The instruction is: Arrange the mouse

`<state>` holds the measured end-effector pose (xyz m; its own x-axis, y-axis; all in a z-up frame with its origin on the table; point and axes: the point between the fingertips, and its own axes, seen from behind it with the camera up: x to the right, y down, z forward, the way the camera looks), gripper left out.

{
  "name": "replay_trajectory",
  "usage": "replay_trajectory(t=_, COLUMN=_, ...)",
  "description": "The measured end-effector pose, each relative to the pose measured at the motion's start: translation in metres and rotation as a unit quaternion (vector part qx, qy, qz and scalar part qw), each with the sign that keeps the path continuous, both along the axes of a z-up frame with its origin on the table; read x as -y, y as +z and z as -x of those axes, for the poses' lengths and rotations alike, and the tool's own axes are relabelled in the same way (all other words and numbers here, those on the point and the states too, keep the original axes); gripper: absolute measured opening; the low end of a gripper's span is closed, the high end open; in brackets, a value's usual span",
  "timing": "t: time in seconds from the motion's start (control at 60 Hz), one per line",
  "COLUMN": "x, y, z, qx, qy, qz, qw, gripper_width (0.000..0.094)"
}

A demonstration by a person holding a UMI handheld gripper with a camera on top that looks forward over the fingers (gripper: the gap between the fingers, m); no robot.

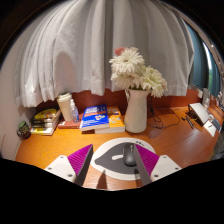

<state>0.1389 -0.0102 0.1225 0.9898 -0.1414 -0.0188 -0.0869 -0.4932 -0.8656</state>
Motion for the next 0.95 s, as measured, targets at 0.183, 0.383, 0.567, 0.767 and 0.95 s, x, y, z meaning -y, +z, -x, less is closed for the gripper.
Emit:
replay_trajectory(t=0.183, x=0.055, y=0.042, z=0.072, qx=0.000, qy=0.023, qz=-0.057, qw=0.998, gripper_width=0.0808)
replay_trajectory(t=0.383, x=0.097, y=0.042, z=0.142, qx=-0.012, qy=0.048, qz=-0.076, qw=0.996, gripper_width=0.0809)
replay_trajectory(t=0.567, x=0.118, y=0.024, z=0.191, qx=-0.001, qy=0.078, qz=-0.067, qw=0.995, gripper_width=0.0813)
replay_trajectory(t=0.767, x=0.129, y=0.016, z=0.217, qx=0.005, qy=0.092, qz=-0.064, qw=0.994, gripper_width=0.0820)
replay_trajectory(t=0.95, x=0.133, y=0.017, z=0.219, qx=0.011, qy=0.091, qz=-0.065, qw=0.994, gripper_width=0.0819)
